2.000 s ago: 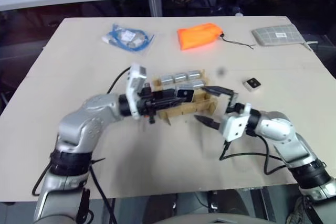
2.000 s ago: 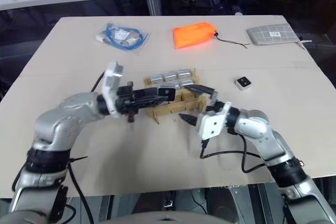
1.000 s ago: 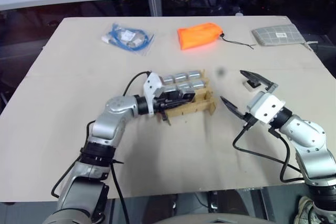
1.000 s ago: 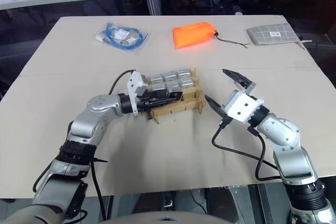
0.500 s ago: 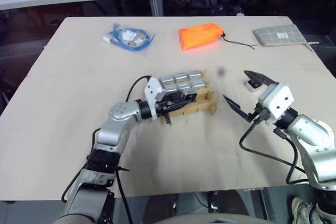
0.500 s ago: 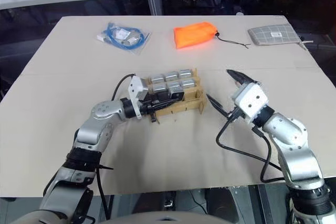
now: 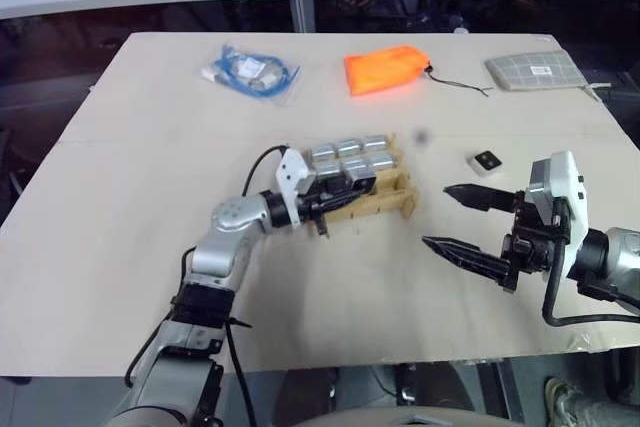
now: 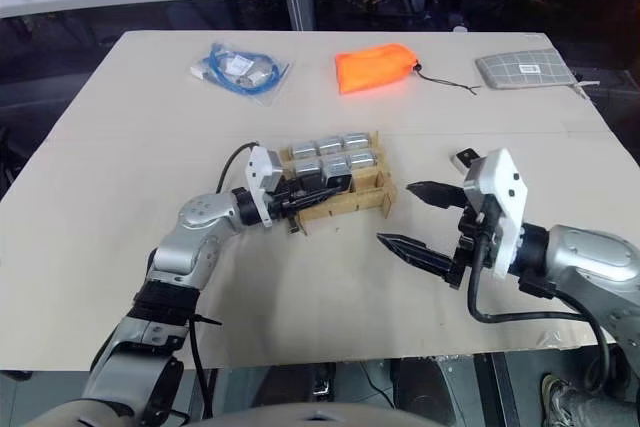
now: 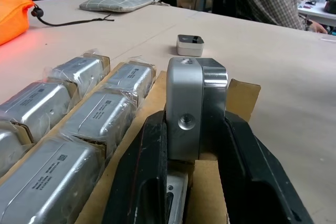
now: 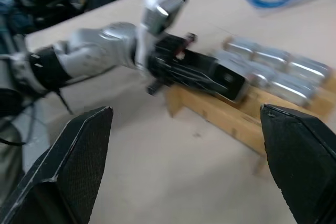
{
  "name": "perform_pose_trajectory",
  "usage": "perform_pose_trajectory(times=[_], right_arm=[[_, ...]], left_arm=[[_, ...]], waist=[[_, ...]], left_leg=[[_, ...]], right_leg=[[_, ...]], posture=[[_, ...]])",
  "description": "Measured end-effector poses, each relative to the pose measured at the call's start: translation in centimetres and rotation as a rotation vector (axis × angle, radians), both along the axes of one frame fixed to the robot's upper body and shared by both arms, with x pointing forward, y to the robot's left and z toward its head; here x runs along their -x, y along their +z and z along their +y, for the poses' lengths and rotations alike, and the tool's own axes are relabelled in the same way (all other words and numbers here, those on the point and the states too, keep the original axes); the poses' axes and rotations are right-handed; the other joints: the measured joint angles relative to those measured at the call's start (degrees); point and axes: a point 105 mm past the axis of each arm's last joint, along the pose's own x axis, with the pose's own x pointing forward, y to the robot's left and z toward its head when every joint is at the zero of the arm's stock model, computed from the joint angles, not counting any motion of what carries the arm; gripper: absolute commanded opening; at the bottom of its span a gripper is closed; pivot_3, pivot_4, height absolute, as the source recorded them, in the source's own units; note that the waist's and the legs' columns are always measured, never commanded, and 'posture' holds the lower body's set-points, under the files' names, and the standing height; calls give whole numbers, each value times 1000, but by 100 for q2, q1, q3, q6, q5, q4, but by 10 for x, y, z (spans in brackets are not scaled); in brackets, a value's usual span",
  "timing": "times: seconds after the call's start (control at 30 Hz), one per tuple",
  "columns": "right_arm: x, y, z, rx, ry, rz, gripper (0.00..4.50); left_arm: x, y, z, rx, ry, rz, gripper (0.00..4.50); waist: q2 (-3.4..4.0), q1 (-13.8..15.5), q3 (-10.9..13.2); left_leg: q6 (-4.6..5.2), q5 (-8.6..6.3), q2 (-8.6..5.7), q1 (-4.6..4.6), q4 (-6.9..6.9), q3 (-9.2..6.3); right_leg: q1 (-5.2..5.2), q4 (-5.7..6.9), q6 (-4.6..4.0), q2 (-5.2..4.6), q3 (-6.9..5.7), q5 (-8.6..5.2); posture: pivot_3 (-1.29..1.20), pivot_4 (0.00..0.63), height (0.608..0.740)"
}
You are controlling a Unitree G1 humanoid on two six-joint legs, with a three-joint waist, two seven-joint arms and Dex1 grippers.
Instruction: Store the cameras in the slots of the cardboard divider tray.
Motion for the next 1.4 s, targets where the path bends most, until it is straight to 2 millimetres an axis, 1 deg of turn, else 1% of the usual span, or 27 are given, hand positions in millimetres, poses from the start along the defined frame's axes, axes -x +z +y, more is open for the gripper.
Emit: perform_pose_trajectory(times=[0.17,0.37,0.5,0.93,1.0,1.07,1.17,1.4], right_arm=[[7,-6,-1,17,7,78,4422],[5,0,-7,31,-27,60,4422],[7,-4,-15,63,-59,80,4422],[8,-6,-17,83,-76,92,4422],[8,-5,-16,83,-77,85,4500],[9,-5,-15,82,-71,81,4500],[11,-7,-14,79,-66,94,4500],[12,-7,-14,86,-69,104,4500]], left_arm=[[-1,0,0,3,-12,1,767],[0,0,-5,20,-31,2,767],[0,0,-7,25,-34,3,767],[-5,-1,-11,22,-38,3,767],[-7,-2,-12,18,-36,2,1768],[-7,-1,-12,16,-41,3,2470],[-8,-2,-13,2,-40,-3,4017],[-8,-2,-12,6,-44,14,4017]], waist=[[-3,0,-2],[-6,8,-4],[-8,11,-4],[-14,24,-10],[-16,27,-11],[-16,27,-12],[-17,30,-12],[-16,21,-13]], left_leg=[[2,-1,0,0,1,0],[3,-2,0,-5,3,-3],[5,-3,-1,-8,3,-5],[5,-3,-2,-6,7,-12],[6,-3,-2,-6,8,-13],[6,-3,-1,-6,8,-15],[6,-3,-2,-5,9,-19],[6,-3,-1,-5,9,-20]], right_leg=[[0,-1,0,-1,-1,0],[0,-3,1,-1,-4,0],[1,-7,1,-2,-7,0],[8,-7,1,-4,-13,0],[9,-7,1,-4,-14,0],[9,-7,1,-5,-15,0],[12,-7,1,-6,-19,0],[12,-7,1,-6,-20,0]], posture=[[0,150,740],[0,150,740],[0,150,740],[0,150,740],[0,150,740],[0,150,740],[0,150,740],[0,150,740]])
